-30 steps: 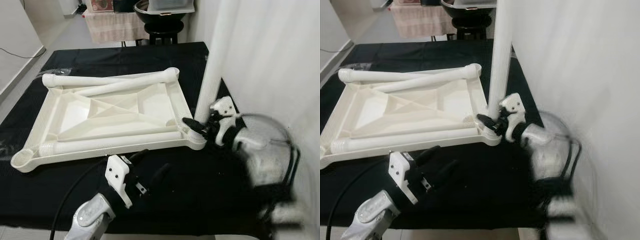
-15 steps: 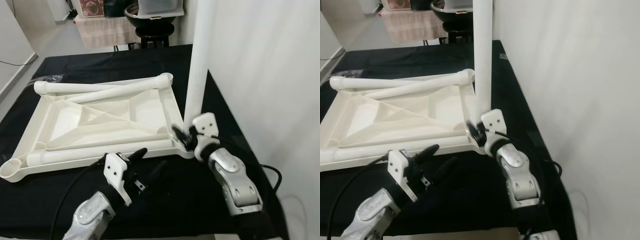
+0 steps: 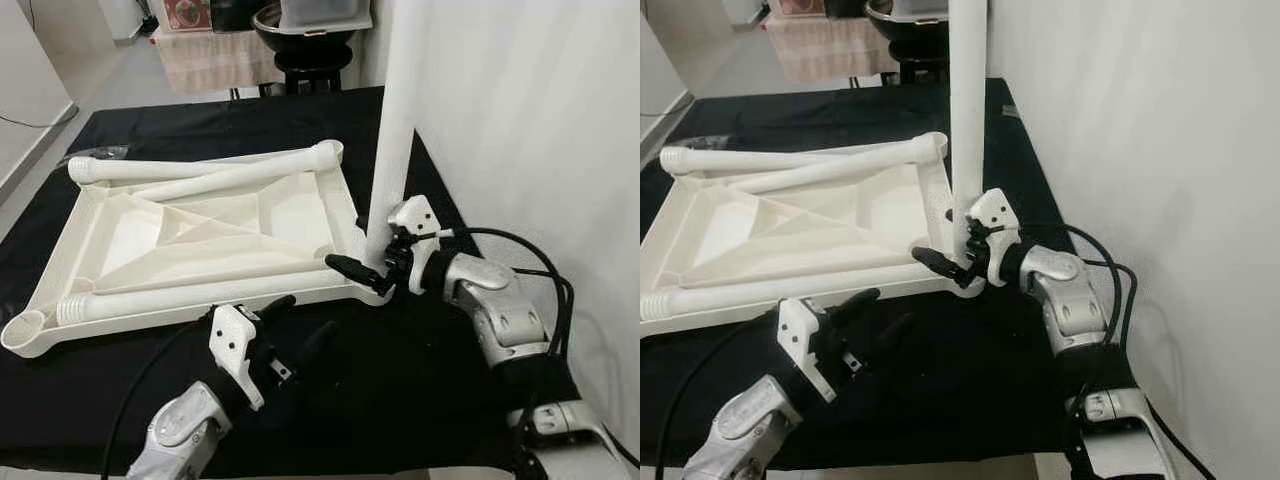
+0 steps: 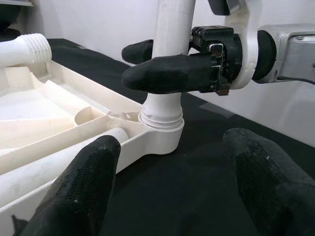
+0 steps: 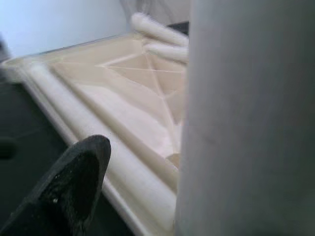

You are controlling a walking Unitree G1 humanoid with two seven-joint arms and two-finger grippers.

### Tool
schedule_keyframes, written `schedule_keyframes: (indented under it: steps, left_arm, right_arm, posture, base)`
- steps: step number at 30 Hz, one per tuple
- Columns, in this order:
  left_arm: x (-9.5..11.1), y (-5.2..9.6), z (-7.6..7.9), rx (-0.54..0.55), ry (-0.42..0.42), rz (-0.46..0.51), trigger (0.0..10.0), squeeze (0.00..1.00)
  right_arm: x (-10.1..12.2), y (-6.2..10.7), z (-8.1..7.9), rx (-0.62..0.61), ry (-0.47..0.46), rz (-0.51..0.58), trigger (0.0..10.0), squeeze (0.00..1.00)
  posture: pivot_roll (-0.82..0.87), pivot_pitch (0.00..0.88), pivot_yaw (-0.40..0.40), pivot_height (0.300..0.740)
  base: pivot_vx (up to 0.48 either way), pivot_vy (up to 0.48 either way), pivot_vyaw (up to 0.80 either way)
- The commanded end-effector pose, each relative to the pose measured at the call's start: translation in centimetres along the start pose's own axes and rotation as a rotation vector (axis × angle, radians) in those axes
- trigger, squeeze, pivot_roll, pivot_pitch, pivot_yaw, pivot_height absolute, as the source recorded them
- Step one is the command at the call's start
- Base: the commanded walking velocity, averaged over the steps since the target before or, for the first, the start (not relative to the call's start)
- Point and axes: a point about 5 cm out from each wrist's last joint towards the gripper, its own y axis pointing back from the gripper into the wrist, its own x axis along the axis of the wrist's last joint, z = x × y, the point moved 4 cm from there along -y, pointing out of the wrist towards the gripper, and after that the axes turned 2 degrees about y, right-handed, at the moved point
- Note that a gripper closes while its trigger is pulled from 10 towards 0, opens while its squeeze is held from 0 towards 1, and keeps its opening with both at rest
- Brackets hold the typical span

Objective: Building children table

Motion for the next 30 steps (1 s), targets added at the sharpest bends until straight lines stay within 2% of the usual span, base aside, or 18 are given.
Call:
schedule_keyframes:
  steps: [1,7,13,14,15,16,18,21,23,24,26,29,30]
  left_arm:
    - [-0.5,0.1,0.1,0.007,0.013,-0.017,10.0,0.0]
    - [-0.5,0.1,0.1,0.008,0.012,-0.016,10.0,0.0]
    - [-0.4,0.1,0.2,0.007,0.013,-0.015,10.0,0.0]
    - [-0.4,0.2,0.2,0.007,0.013,-0.015,10.0,0.0]
    - [-0.4,0.2,0.2,0.007,0.013,-0.015,10.0,0.0]
    - [-0.3,0.2,0.1,0.008,0.013,-0.014,10.0,0.0]
    - [-0.3,0.2,0.1,0.008,0.012,-0.014,10.0,0.0]
    - [-0.3,0.3,0.1,0.008,0.01,-0.015,10.0,0.0]
    - [-0.3,0.3,0.1,0.008,0.01,-0.015,10.0,0.0]
    - [-0.3,0.4,-0.1,0.012,0.002,-0.017,10.0,0.0]
    - [-0.2,0.3,-0.4,0.016,-0.002,-0.018,10.0,0.0]
    - [-0.2,0.2,-0.4,0.004,0.001,-0.021,10.0,0.0]
    - [-0.2,0.2,-0.4,0.009,-0.003,-0.019,10.0,0.0]
  right_arm:
    - [0.0,-0.8,-0.9,0.124,-0.025,0.011,0.0,0.0]
    - [0.0,-0.8,-0.4,0.133,-0.041,0.015,0.0,0.0]
    - [-1.0,-0.2,0.4,0.032,-0.034,-0.01,0.0,0.0]
    - [-2.4,0.4,0.1,-0.06,-0.045,-0.054,0.0,0.0]
    - [-2.4,0.4,0.1,-0.06,-0.045,-0.054,0.0,0.0]
    - [-3.5,0.7,-0.4,-0.118,-0.059,-0.086,0.0,0.0]
    - [-3.6,0.7,-0.4,-0.124,-0.062,-0.09,0.0,0.0]
    - [-5.8,0.8,-0.6,-0.343,-0.124,-0.145,0.0,0.0]
    - [-6.0,0.9,-0.7,-0.368,-0.13,-0.151,0.0,0.0]
    - [-6.3,0.5,-2.1,-0.443,-0.118,-0.163,0.0,0.0]
    - [-6.8,1.0,-3.0,-0.592,-0.158,-0.176,0.0,0.0]
    - [-7.2,0.9,-3.5,-0.6,-0.164,-0.199,0.0,0.0]
    - [-7.0,0.9,-3.3,-0.605,-0.156,-0.202,8.1,0.0]
  posture:
    - [-0.04,0.151,0.022,0.74]
    - [-0.04,0.154,0.021,0.74]
    - [-0.05,0.169,0.015,0.74]
    - [-0.06,0.176,0.005,0.74]
    - [-0.06,0.176,0.005,0.74]
    - [-0.06,0.178,0.003,0.74]
    - [-0.06,0.178,0.003,0.74]
    - [-0.06,0.181,0.0,0.74]
    - [-0.06,0.181,0.0,0.74]
    - [-0.07,0.189,0.017,0.74]
    - [-0.08,0.183,0.025,0.74]
    - [-0.06,0.181,0.01,0.74]
    - [-0.06,0.182,0.01,0.74]
  base:
    - [0.0,0.0,0.0]
    - [0.0,0.0,0.0]
    - [0.0,0.0,0.0]
    - [0.0,0.0,0.0]
    - [0.0,0.0,0.0]
    - [0.0,0.0,0.0]
    - [0.0,0.0,0.0]
    - [0.0,0.0,0.0]
    - [0.0,0.0,0.0]
    - [0.0,0.0,0.0]
    - [0.0,0.0,0.0]
    - [0.0,0.0,0.0]
    - [0.0,0.0,0.0]
